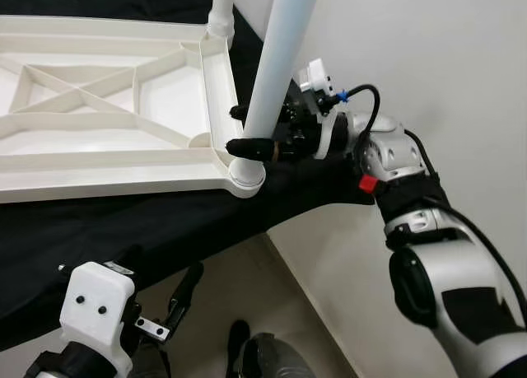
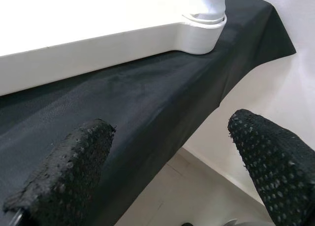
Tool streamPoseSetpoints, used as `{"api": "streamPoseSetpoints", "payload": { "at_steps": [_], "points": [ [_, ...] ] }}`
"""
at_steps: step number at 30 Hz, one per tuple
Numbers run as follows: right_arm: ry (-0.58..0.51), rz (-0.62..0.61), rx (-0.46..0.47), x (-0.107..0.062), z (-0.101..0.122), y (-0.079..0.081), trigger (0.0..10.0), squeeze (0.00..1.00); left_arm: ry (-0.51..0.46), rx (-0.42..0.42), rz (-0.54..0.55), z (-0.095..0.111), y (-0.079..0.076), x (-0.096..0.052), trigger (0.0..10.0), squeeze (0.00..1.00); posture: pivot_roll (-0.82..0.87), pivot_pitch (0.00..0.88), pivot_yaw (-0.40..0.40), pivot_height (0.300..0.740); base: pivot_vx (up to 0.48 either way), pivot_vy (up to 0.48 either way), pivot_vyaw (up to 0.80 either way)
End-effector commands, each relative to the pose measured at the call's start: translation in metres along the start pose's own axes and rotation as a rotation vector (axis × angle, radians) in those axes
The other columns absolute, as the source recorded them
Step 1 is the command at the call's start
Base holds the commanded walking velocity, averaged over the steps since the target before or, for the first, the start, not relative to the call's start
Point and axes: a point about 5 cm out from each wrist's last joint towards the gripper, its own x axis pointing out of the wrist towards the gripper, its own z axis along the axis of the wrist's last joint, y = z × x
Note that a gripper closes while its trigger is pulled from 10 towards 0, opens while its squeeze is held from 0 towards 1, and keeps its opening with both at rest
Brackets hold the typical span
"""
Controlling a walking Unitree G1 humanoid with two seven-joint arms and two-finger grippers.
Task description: Building children table
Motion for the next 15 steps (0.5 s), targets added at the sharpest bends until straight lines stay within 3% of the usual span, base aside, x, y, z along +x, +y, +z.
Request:
{"api": "streamPoseSetpoints", "payload": {
  "at_steps": [1,5,7,9,11,12,15],
  "points": [
    [-0.002,-0.001,0.011,-0.008,-0.002,0.0,0.0,0.0,0.007,0.004,-0.02,-0.001,-0.004,-0.002,10.0,0.0,0.21,0.376,-0.228,0.74,0.0,0.0,0.0],
    [-0.012,-0.056,0.022,-0.008,-0.006,-0.003,0.0,0.0,-0.002,0.006,-0.026,0.0,-0.005,-0.001,10.0,0.0,0.2,0.365,-0.231,0.74,0.0,0.0,0.0],
    [-0.052,-0.186,0.065,0.0,-0.021,-0.003,0.0,0.0,-0.016,0.007,-0.031,0.002,-0.005,0.002,10.0,0.0,0.19,0.342,-0.232,0.74,0.0,0.0,0.0],
    [-0.059,-0.335,0.14,0.009,-0.047,0.004,0.0,0.0,-0.029,0.01,-0.038,0.005,-0.005,0.005,10.0,0.0,0.18,0.334,-0.228,0.74,0.0,0.0,0.0],
    [-0.047,-0.404,0.185,0.013,-0.059,0.008,0.0,0.0,-0.034,0.011,-0.04,0.006,-0.004,0.006,10.0,0.0,0.17,0.329,-0.225,0.74,0.0,0.0,0.0],
    [0.015,-0.499,0.188,0.018,-0.077,0.02,0.0,0.0,-0.043,0.012,-0.042,0.008,-0.004,0.008,10.0,0.0,0.16,0.31,-0.212,0.74,0.0,0.0,0.0],
    [0.053,-0.563,0.182,0.02,-0.087,0.03,0.0,0.0,-0.049,0.013,-0.043,0.009,-0.003,0.01,10.0,0.0,0.16,0.31,-0.212,0.74,0.0,0.0,0.0]
  ]
}}
